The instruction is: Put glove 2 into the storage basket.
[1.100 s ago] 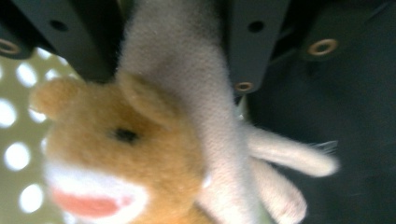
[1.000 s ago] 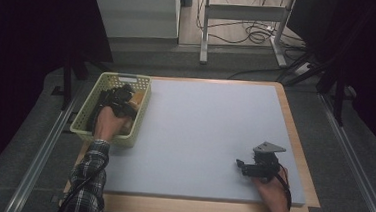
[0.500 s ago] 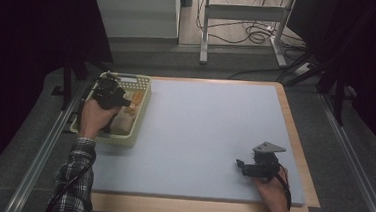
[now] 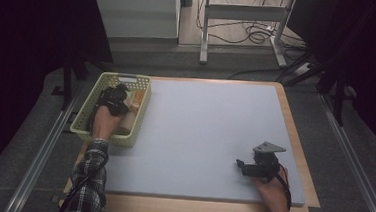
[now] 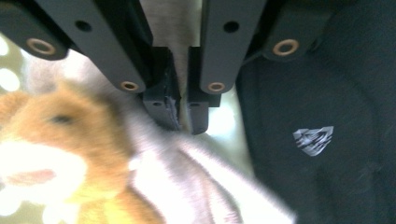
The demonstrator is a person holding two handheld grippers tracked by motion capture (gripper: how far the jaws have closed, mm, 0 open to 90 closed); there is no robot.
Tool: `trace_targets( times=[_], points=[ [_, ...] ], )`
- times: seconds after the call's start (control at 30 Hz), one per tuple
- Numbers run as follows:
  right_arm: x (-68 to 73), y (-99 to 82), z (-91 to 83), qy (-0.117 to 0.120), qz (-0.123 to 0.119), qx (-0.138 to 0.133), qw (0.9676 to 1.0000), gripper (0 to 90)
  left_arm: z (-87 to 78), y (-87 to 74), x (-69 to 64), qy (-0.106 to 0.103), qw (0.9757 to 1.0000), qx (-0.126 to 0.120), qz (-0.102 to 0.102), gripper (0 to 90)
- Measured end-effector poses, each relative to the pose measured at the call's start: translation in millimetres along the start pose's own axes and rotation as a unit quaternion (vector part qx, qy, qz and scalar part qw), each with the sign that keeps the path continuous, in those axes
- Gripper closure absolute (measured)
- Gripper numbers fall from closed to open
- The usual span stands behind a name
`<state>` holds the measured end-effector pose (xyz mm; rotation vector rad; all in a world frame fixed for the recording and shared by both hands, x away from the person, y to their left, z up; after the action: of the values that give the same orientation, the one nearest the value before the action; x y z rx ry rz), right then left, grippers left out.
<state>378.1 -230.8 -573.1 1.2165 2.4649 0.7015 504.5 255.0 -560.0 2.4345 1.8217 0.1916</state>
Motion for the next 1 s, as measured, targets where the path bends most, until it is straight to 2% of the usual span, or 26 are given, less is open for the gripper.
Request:
trace_targets(
  times=[0.07, 0.1, 0.17, 0.2, 0.27, 0.3, 0.37, 0.53, 0.6, 0.63, 0.67, 0.7, 0.77, 0.87, 1.0],
  points=[
    [0.0, 0.0, 0.1, 0.000, 0.000, 0.000, 1.0000, 17.8, -0.1, 0.2, 0.1, 0.004, 1.0000, 0.002, 0.000, 86.6],
    [0.0, 0.0, 0.0, 0.000, 0.000, 0.000, 1.0000, 17.7, -1.1, -0.7, 4.7, 0.000, 0.9999, 0.000, -0.011, 84.0],
    [0.0, 0.0, 0.0, 0.000, 0.000, 0.000, 1.0000, 17.8, -2.4, -1.7, 8.9, 0.003, 0.9999, -0.002, -0.017, 77.4],
    [0.0, 0.0, 0.0, 0.000, 0.000, 0.000, 1.0000, 17.8, -3.3, -2.2, 11.1, 0.005, 0.9998, -0.006, -0.021, 77.4],
    [0.0, 0.0, 0.0, 0.000, 0.000, 0.000, 1.0000, 17.8, -7.0, -3.7, 16.0, 0.010, 0.9996, -0.014, -0.024, 67.0],
    [0.0, 0.0, 0.0, 0.000, 0.000, 0.000, 1.0000, 17.8, -10.2, -4.9, 19.0, 0.014, 0.9993, -0.024, -0.026, 67.0],
    [0.0, 0.0, 0.0, 0.000, 0.000, 0.000, 1.0000, 17.8, -15.5, -6.5, 22.1, 0.018, 0.9988, -0.037, -0.029, 54.7],
    [0.1, 0.0, 0.0, 0.000, 0.000, 0.000, 1.0000, 17.8, -28.5, -9.8, 28.1, 0.026, 0.9972, -0.059, -0.037, 47.1],
    [0.1, 0.0, 0.1, 0.000, 0.000, 0.000, 1.0000, 17.8, -30.9, -10.5, 28.9, 0.022, 0.9969, -0.065, -0.038, 43.1],
    [0.0, 0.0, 0.0, 0.000, 0.000, 0.000, 1.0000, 17.8, -36.1, -12.2, 29.6, 0.009, 0.9959, -0.080, -0.041, 41.1],
    [0.1, 0.0, 0.1, 0.000, 0.000, 0.000, 1.0000, 17.8, -36.1, -12.2, 29.6, 0.009, 0.9959, -0.080, -0.041, 40.1],
    [0.0, 0.0, 0.0, 0.000, 0.000, 0.000, 1.0000, 17.8, -40.9, -14.3, 28.9, -0.008, 0.9945, -0.096, -0.041, 38.3],
    [0.1, 0.0, 0.0, 0.000, 0.000, 0.000, 1.0000, 17.8, -44.0, -16.9, 28.4, -0.017, 0.9932, -0.109, -0.039, 35.3],
    [0.1, 0.0, 0.0, 0.000, 0.000, 0.000, 1.0000, 17.8, -45.5, -19.8, 28.6, -0.022, 0.9924, -0.115, -0.038, 32.0],
    [0.1, -0.1, -0.1, 0.000, 0.000, 0.000, 1.0000, 17.8, -47.4, -25.9, 30.1, -0.040, 0.9901, -0.129, -0.039, 26.6]
  ],
)
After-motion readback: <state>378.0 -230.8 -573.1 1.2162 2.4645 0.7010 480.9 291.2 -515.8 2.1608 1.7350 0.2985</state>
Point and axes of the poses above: each handheld gripper's, and its own axes: z roughly forward along the jaws, y roughly out of its top, x roughly to its left, the point moved 6 cm from there along z, roughly forward along the jaws, and after that the axes turned 14 degrees about x, right-handed, at the moved point
